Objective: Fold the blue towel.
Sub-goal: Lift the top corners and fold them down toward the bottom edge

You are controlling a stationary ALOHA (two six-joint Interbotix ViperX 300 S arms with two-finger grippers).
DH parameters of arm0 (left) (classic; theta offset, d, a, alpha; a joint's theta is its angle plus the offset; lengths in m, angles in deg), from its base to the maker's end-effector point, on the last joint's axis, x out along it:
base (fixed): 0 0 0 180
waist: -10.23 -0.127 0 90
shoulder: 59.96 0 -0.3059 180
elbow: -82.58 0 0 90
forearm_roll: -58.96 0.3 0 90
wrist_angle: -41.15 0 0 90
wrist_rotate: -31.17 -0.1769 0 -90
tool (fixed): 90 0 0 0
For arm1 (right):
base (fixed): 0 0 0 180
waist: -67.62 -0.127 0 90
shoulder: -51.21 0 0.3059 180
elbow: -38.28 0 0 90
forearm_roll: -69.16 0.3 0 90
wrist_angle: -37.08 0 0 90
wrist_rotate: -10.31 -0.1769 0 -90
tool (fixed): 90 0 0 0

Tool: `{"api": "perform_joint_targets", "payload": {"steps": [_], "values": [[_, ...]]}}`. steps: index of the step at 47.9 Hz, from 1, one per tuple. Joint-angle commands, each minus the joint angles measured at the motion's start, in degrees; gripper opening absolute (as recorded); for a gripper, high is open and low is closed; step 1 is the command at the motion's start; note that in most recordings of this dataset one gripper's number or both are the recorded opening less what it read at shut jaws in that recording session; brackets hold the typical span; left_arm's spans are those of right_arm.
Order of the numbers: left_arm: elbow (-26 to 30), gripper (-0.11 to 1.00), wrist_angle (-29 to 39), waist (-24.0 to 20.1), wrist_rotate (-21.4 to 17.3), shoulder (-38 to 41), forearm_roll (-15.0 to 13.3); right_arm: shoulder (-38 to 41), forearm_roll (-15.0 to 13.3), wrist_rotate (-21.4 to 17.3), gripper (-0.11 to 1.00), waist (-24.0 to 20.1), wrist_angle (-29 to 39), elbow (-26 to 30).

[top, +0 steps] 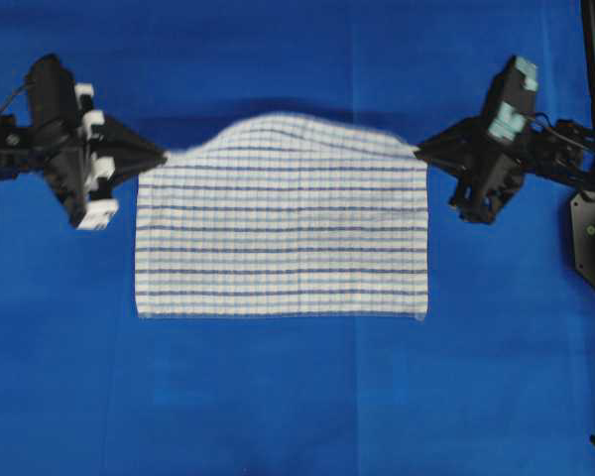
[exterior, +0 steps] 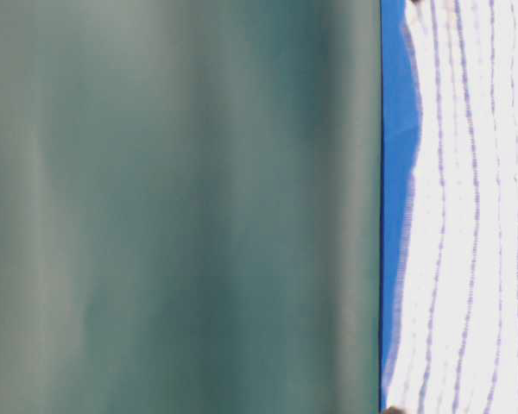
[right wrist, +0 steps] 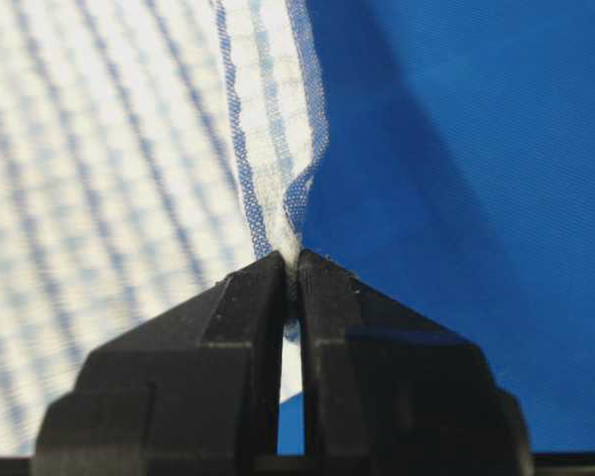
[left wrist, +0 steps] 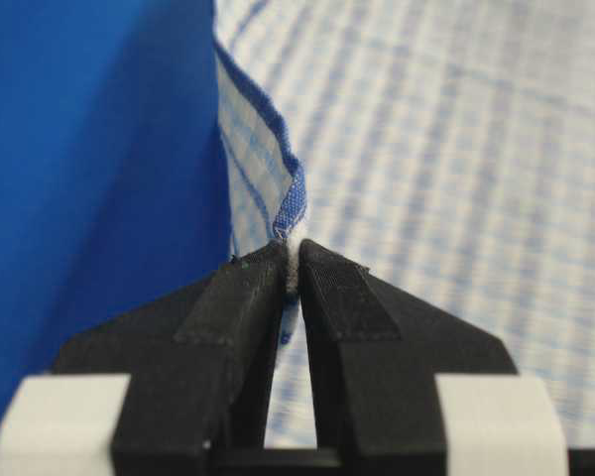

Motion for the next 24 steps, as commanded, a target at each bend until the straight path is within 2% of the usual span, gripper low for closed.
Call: {"api": "perform_joint_targets", "payload": {"steps": [1,12,24], "values": [[-0.53,0.05,-0.26,3.34,1.32,-3.34,0.09,-3.78,1.23,0.0,0.03,-2.46,0.88,-0.26],[-2.37,0.05,-0.26,11.87,5.45,-7.73,0.09,-10.81,5.71,0.0,0.03,-9.93,3.43,-2.2],[-2.02,0.05,-0.26,18.28,7.73,-6.86,0.0,-11.6,10.63,0.0,0.03,-17.23,3.87,-2.64]]}}
